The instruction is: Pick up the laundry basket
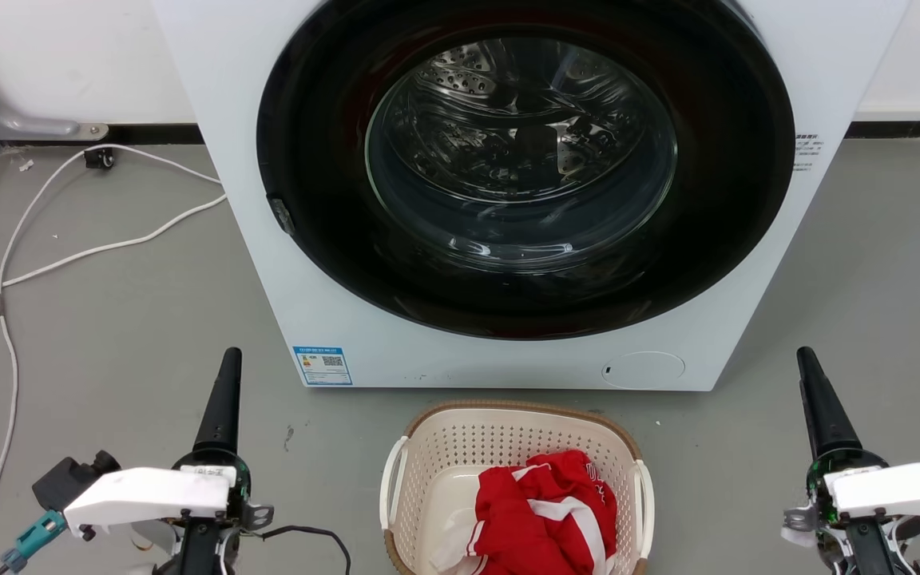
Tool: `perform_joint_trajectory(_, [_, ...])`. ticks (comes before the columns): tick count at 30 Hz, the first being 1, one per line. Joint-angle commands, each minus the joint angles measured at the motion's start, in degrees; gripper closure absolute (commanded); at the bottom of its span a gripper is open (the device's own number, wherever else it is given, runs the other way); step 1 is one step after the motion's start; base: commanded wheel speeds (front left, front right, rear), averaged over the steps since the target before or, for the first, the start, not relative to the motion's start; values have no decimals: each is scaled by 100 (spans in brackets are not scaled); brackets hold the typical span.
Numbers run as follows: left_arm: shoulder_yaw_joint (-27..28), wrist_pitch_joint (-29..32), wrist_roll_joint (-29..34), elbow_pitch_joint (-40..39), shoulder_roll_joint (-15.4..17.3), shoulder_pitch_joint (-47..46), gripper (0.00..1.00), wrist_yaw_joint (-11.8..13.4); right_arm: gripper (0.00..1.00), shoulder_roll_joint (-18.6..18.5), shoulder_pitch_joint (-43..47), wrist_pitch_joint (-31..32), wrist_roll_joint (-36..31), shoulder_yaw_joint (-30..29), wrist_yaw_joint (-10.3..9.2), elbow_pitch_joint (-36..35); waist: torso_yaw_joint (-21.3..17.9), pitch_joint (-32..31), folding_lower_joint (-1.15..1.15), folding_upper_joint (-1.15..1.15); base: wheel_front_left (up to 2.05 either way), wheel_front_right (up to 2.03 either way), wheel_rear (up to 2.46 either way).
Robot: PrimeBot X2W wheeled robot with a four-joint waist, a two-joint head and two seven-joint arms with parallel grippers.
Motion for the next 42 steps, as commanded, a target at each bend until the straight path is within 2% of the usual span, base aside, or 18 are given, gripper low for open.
perform_joint_trajectory(1, [-36,-68,300,-166,15,-151,0,2,0,-7,-69,-70,-370,28,1,-163,0,-1,0,0,0,0,0])
perform_joint_trajectory(3, [-112,-136,700,-240,15,-159,0,46,0,-6,-52,-137,-844,47,1,-237,2,-3,0,0,0,0,0])
perform_joint_trajectory(14, [-463,-365,2306,-285,13,-195,0,300,0,-2,45,-352,-2563,140,1,-417,12,-18,0,0,0,0,0])
perform_joint_trajectory(30, [-727,-655,3856,-136,10,-209,0,444,0,3,168,-454,-4192,272,1,-455,17,-18,0,0,0,0,0])
perform_joint_trajectory(42, [-867,-848,4758,-10,8,-253,0,511,0,8,222,-548,-5113,309,1,-510,27,-15,0,0,0,0,0])
